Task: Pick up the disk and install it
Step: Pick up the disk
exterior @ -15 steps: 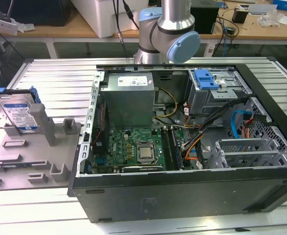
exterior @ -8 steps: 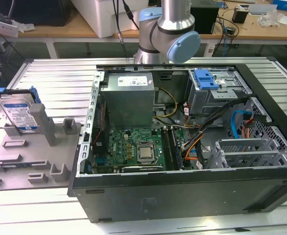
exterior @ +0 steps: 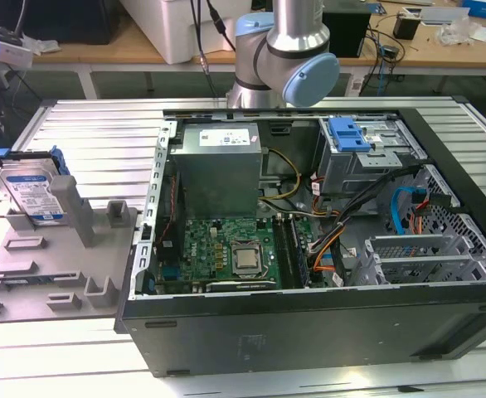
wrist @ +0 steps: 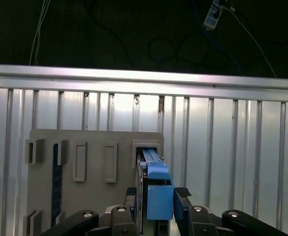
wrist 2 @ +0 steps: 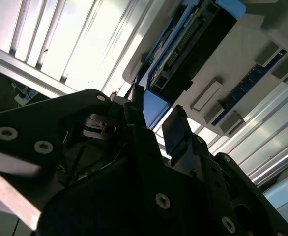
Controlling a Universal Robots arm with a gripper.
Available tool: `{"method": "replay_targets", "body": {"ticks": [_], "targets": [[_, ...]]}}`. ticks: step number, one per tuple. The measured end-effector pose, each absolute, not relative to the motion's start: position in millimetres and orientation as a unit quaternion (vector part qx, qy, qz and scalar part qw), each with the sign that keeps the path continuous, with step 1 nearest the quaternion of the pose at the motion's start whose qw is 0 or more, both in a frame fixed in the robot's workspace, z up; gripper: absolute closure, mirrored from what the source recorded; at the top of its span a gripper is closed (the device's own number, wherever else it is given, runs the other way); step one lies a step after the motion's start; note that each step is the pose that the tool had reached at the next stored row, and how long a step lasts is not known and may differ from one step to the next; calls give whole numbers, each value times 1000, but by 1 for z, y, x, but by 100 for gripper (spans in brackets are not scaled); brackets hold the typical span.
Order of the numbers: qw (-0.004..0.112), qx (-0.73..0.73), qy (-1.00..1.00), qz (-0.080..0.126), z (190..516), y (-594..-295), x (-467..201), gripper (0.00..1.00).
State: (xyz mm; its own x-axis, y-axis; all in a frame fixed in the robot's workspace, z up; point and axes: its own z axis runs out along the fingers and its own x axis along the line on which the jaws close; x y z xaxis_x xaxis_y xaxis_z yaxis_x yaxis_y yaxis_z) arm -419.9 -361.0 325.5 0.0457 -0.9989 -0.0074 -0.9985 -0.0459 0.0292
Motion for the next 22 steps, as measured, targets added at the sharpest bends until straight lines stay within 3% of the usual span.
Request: {"method": "replay_targets", "body": {"ticks": [22], "targets": [[8,723,-691,-13,304,-361,-420,57]]}}
